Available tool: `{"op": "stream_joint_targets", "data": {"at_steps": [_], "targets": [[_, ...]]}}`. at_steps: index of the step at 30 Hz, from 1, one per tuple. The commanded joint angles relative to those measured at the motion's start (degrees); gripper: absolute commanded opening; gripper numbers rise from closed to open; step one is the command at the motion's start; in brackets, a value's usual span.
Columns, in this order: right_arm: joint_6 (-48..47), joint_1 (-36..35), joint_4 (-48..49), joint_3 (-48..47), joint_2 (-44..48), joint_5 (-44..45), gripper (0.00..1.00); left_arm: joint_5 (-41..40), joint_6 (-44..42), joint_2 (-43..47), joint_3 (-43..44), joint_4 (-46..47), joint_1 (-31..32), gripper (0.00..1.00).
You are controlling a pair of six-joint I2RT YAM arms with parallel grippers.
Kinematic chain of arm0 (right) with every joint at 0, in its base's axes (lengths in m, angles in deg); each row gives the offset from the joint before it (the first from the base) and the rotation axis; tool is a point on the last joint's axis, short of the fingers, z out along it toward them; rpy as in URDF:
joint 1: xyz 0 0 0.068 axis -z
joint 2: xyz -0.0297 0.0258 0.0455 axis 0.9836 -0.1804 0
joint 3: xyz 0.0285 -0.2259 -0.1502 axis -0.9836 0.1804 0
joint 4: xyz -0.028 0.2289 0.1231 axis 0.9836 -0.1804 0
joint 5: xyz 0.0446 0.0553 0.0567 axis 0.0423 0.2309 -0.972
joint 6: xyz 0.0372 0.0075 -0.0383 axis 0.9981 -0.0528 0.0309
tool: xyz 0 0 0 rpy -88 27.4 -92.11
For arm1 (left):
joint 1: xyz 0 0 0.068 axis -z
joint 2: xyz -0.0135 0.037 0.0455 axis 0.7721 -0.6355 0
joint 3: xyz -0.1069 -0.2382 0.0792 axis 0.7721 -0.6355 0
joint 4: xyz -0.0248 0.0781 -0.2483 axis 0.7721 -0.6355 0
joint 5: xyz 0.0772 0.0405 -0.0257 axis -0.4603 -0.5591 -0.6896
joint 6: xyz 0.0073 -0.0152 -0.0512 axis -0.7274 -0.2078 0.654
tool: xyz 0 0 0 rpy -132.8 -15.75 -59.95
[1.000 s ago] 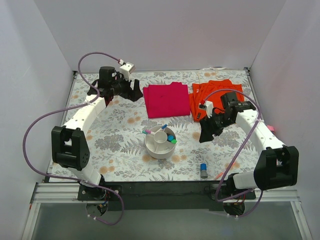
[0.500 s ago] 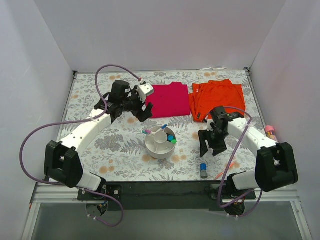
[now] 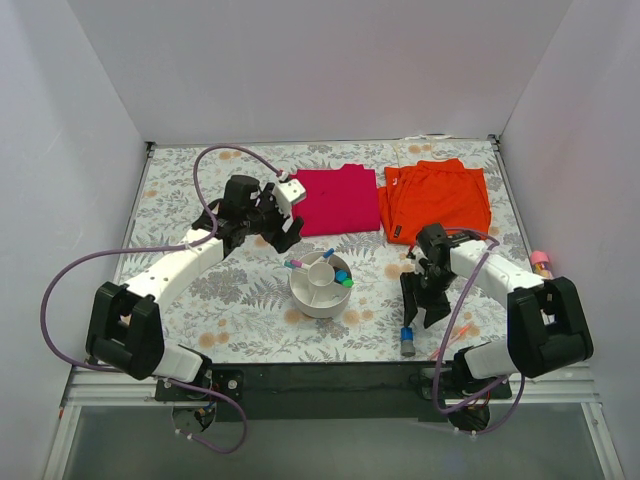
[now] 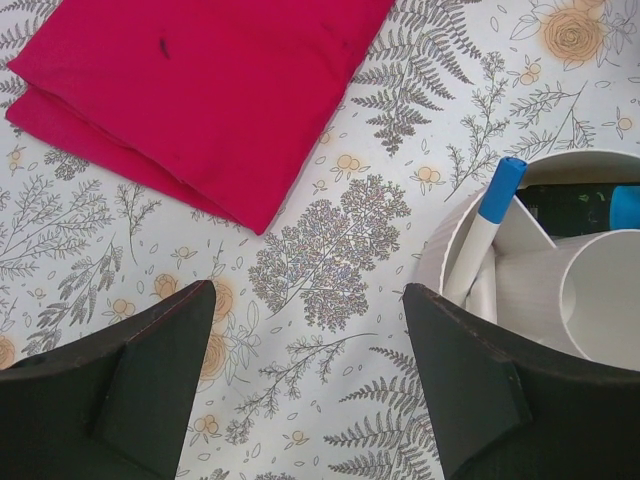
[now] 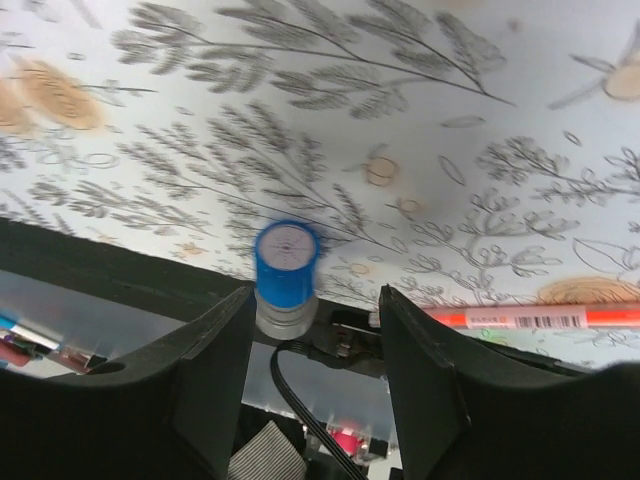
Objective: Sort the stationery into containers
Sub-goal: Pick up the stationery from the corner of the board.
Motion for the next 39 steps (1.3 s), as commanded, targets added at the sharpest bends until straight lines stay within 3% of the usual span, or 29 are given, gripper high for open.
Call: {"op": "stream_joint_targets", "data": {"at_steps": [1, 18, 28, 31, 32, 34, 35, 36, 39], "targets": [[0.0, -2.4, 1.7, -4.1, 1.8, -5.3, 0.61, 0.1, 0.0, 0.9, -0.8, 3.6, -0.1, 0.77], [1.6, -3.1, 5.4, 0.9, -3.8, -5.3, 0.58, -1.0, 1.1, 3.2, -3.7, 5.2, -0.1, 0.77], [2.6, -3.7, 7.3, -0.1, -7.2, -5.0, 0.48, -2.5, 1.5, 5.3, -5.3, 5.3, -0.1, 0.77], [2.5, -4.2, 7.2, -0.5, -7.2, -4.4, 0.37, -2.4, 1.5, 5.7, -5.6, 5.3, -0.1, 0.77], [2.6, -4.3, 7.0, -1.2, -7.2, -3.8, 0.28, -2.4, 1.5, 5.7, -5.5, 5.3, -0.1, 0.77], [2.0, -4.4, 6.3, -2.9, -6.9, -3.2, 0.19, -2.6, 1.3, 5.4, -4.9, 5.3, -0.1, 0.77], [1.5, -4.5, 5.9, -5.9, -6.7, -2.4, 0.07, -2.8, 1.2, 5.3, -4.6, 5.2, -0.1, 0.77], [0.9, -4.6, 5.4, -7.8, -6.5, -1.8, 0.02, -3.1, 1.1, 5.3, -4.2, 5.1, -0.1, 0.77], [-2.4, -4.5, 3.2, -17.3, -6.4, -0.2, 0.01, -4.7, -0.8, 4.7, -2.2, 4.0, -0.1, 0.77]]}}
